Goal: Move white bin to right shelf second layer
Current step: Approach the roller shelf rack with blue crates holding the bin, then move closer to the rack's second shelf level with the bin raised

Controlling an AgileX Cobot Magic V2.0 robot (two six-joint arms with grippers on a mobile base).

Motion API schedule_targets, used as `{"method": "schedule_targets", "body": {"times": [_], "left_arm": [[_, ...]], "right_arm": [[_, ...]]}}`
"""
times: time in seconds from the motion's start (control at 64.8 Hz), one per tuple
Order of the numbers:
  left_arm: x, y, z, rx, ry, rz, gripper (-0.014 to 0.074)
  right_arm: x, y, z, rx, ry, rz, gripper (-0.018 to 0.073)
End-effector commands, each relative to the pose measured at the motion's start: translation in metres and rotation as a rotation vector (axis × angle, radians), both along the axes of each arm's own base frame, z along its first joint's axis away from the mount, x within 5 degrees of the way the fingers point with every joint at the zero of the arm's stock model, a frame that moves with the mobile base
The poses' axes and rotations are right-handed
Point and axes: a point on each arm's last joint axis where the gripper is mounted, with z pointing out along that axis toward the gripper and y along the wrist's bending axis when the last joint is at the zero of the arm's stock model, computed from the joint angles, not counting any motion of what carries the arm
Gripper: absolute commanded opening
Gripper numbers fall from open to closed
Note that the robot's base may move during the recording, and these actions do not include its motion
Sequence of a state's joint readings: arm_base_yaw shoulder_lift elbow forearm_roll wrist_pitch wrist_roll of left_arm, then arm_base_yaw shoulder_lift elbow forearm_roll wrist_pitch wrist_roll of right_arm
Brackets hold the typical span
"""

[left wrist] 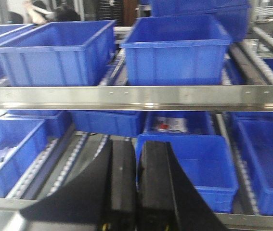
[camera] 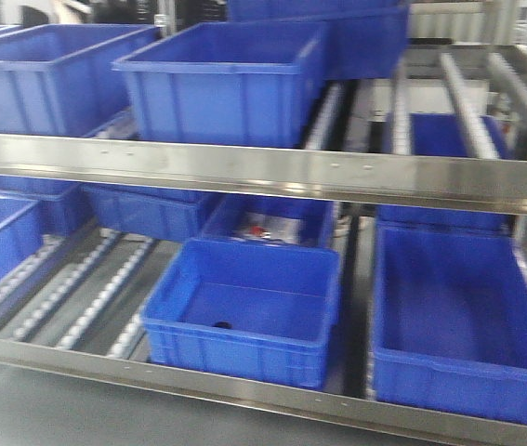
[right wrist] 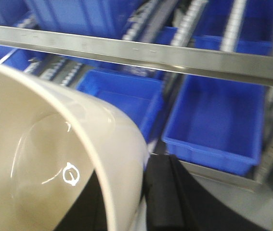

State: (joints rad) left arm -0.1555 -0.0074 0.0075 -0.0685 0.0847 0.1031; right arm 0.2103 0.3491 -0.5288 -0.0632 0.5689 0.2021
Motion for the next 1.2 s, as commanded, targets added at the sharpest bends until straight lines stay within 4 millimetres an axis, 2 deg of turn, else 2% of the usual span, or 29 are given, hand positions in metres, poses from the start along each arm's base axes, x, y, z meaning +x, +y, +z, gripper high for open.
{"method": "schedule_targets", "body": {"times": [0.0, 1.189], "left_arm": [[0.0003, 0.0003, -0.0040, -0.019, -0.059, 0.002, 0.0085], [0.0003, 0.0003, -0.0040, -0.019, -0.059, 0.002, 0.0085]], "right_arm": [[0.0023, 0.0005, 0.0182, 0.017, -0.120, 0.001, 0.0051], [0.0030, 0.0006, 0.0179, 0.016, -0.116, 0.001, 0.0051]]}}
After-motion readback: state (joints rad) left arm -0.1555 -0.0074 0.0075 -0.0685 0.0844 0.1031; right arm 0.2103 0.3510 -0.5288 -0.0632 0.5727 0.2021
